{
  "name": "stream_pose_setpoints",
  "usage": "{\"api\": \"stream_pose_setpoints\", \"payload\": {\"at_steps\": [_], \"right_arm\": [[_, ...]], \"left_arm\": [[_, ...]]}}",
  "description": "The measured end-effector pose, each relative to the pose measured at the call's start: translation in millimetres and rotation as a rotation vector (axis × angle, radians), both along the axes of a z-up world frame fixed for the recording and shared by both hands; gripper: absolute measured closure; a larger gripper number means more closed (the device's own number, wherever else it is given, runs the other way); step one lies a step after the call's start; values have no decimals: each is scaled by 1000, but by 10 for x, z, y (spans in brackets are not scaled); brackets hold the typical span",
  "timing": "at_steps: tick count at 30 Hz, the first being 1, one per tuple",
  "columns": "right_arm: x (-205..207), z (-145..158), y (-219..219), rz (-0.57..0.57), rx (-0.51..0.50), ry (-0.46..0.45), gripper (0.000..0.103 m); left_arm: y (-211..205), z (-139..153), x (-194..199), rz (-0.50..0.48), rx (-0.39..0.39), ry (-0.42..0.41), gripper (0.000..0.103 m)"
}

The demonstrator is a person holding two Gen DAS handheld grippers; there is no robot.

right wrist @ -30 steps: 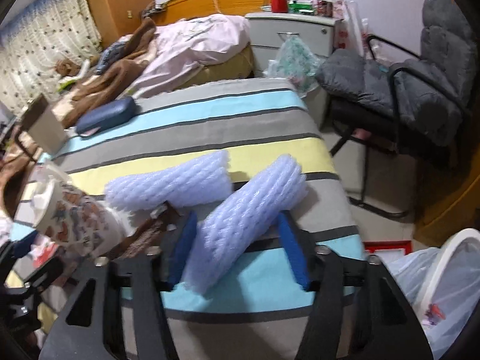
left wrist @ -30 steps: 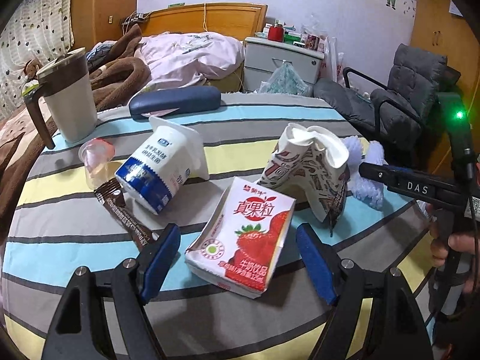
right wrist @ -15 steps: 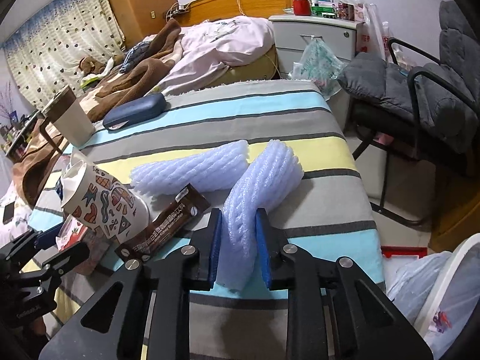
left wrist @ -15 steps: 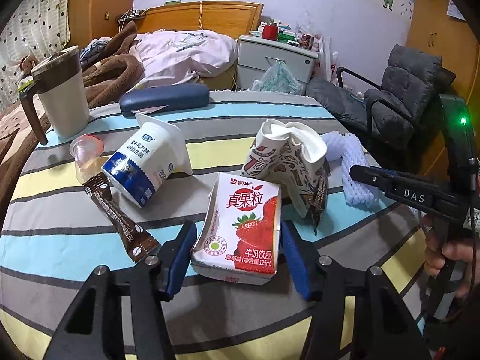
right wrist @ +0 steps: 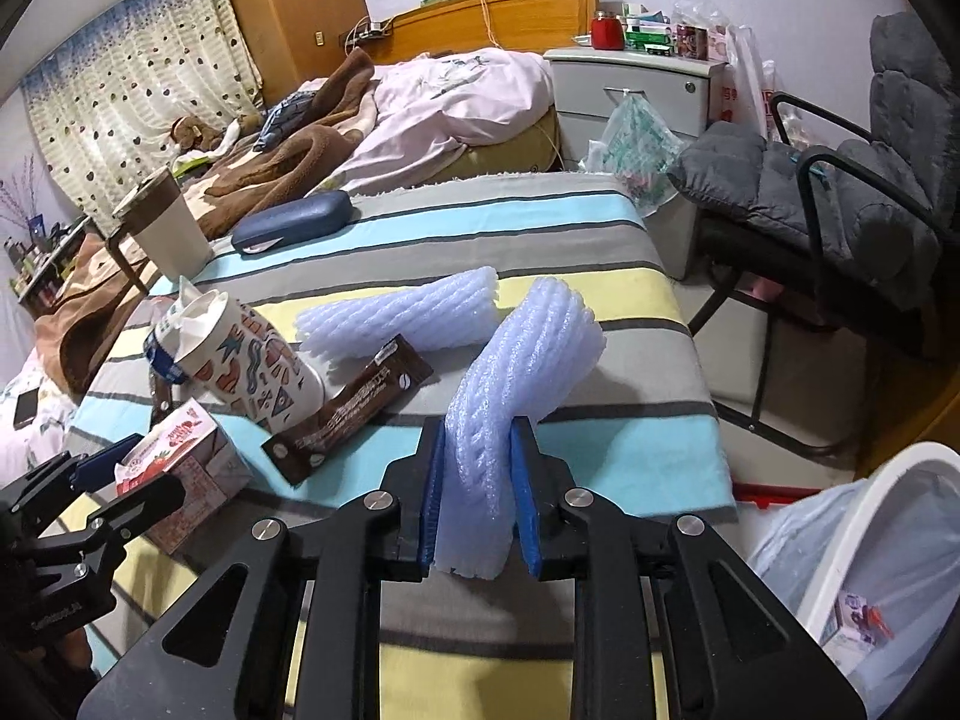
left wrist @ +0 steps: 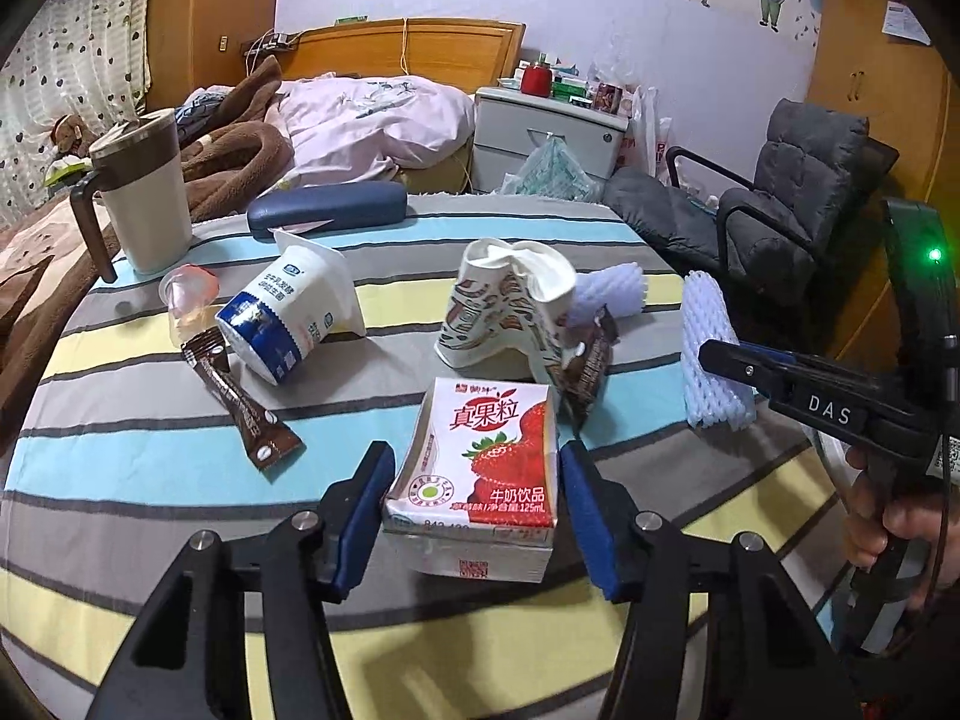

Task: Collect trash
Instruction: 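Grasp the white foam sleeve with the right tool while the left tool grasps the strawberry milk carton, then carry the foam sleeve and milk carton over the white bin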

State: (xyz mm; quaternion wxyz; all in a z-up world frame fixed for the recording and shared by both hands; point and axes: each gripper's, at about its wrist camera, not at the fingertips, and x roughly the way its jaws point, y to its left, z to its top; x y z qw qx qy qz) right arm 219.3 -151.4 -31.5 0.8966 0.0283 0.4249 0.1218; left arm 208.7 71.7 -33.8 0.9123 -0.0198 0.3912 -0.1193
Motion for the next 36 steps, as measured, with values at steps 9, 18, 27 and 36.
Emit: {"api": "stream_pose_setpoints", "payload": {"at_steps": [9, 18, 27, 36], "right_arm": [[-189, 63, -73, 9, 17, -21, 79], [-359, 77, -146, 5, 26, -33, 79], [-433, 113, -197, -12, 40, -42, 79], [-530, 178, -267, -17, 52, -67, 79]], "left_arm": [[-117, 77, -187, -10, -7, -18, 44], [-253, 68, -325, -36, -18, -18, 46], [-333, -163, -256, -20, 7, 56, 43], [-427, -83, -325, -29, 24, 39, 44]]}}
